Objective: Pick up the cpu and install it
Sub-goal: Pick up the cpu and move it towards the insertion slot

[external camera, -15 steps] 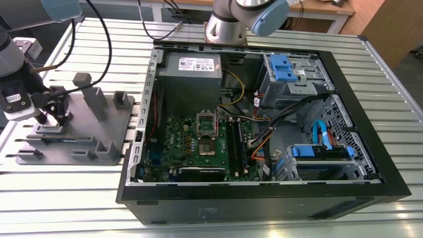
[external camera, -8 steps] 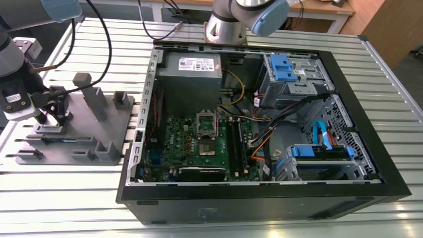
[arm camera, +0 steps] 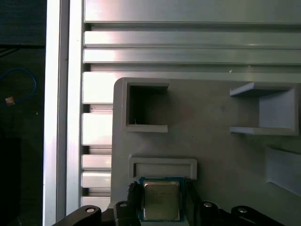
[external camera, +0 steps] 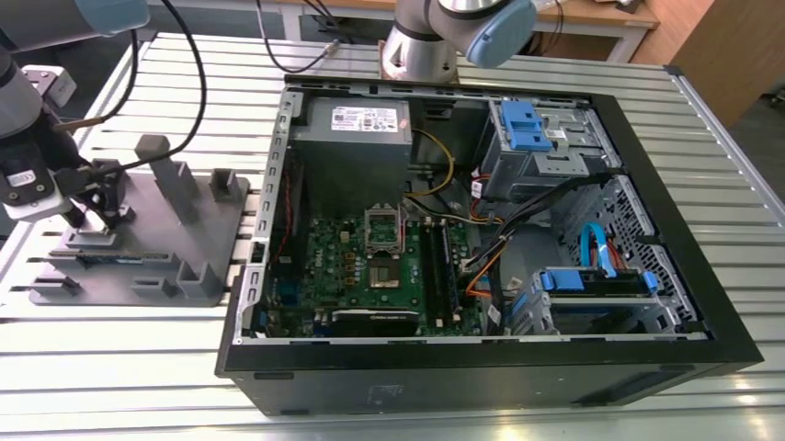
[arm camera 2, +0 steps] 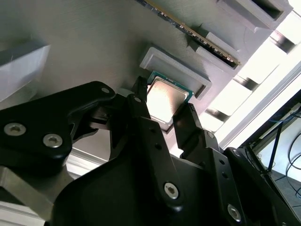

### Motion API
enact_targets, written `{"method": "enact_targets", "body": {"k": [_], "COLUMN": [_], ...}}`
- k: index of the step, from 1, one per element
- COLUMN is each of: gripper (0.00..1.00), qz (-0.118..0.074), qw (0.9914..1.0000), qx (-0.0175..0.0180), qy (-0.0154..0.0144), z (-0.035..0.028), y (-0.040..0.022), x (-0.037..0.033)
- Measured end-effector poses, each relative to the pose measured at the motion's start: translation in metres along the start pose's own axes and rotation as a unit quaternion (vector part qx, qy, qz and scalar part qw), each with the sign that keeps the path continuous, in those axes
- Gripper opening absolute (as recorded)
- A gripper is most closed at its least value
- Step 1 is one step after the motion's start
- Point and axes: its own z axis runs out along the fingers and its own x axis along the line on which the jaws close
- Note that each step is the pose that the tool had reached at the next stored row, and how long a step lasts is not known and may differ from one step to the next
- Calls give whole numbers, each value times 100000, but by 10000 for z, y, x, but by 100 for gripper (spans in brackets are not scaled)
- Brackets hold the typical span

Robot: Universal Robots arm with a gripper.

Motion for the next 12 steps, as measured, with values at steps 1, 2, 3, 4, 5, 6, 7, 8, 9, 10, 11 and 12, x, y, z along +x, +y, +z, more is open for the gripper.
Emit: {"method": "enact_targets", "body": {"k": [1, 2, 3, 4, 5, 6, 7, 8, 9, 10, 11, 12], "gripper": [47, 47, 47, 47, 47, 47, 47, 47, 47, 47, 47, 47], "qz": [-1, -1, 0, -1, -1, -1, -1, 0, 2, -1, -2, 0], "qw": [100000, 100000, 100000, 100000, 100000, 100000, 100000, 100000, 100000, 100000, 100000, 100000], "qx": [5, 4, 2, 2, 4, 2, 3, 1, 1, 1, -5, -3], "qy": [7, 6, 5, 3, 6, 4, 4, 2, 3, 4, -7, -5], "z": [-9, -19, -30, -42, -55, -70, -86, -102, -117, -127, -127, -128], "y": [0, 0, 1, 1, 1, 2, 2, 3, 3, 3, 3, 3], "x": [0, 0, 0, 0, 0, 0, 0, 0, 0, 0, 0, 0]}}
